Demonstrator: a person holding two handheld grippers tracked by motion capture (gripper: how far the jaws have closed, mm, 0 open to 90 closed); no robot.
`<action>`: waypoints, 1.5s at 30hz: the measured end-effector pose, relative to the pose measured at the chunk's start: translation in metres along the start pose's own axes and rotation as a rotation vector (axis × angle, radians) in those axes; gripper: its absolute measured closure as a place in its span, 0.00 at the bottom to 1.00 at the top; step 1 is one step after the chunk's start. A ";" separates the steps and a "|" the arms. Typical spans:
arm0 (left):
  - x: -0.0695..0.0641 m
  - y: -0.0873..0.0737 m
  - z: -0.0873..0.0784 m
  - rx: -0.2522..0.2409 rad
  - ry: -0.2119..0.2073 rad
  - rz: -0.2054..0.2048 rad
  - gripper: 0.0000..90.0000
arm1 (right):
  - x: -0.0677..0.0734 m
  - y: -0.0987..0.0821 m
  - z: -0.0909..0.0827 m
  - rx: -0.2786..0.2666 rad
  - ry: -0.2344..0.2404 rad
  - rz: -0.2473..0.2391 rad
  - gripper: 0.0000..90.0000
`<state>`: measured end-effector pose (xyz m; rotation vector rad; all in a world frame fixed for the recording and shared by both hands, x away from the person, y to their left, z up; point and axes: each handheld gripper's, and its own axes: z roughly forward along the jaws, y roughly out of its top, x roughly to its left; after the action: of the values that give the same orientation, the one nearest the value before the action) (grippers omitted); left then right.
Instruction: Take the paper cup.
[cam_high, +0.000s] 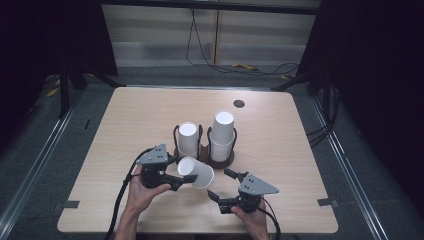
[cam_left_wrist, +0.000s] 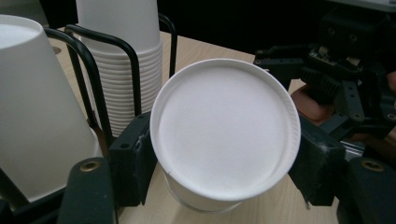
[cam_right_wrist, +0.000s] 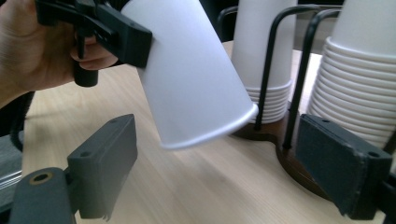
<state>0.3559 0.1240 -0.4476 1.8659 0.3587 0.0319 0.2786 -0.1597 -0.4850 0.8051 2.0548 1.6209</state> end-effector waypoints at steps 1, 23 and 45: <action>0.000 -0.001 0.000 0.002 0.000 -0.002 0.36 | 0.000 0.001 0.001 0.002 0.005 -0.002 0.14; -0.007 0.000 0.008 0.024 -0.089 -0.034 0.37 | 0.002 -0.001 0.025 0.026 0.103 -0.034 0.14; -0.006 0.003 0.011 0.007 -0.129 -0.049 0.36 | 0.006 -0.002 0.034 -0.005 0.121 -0.044 0.25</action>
<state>0.3527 0.1111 -0.4473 1.8547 0.3151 -0.1223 0.2949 -0.1314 -0.4955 0.6702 2.1339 1.6872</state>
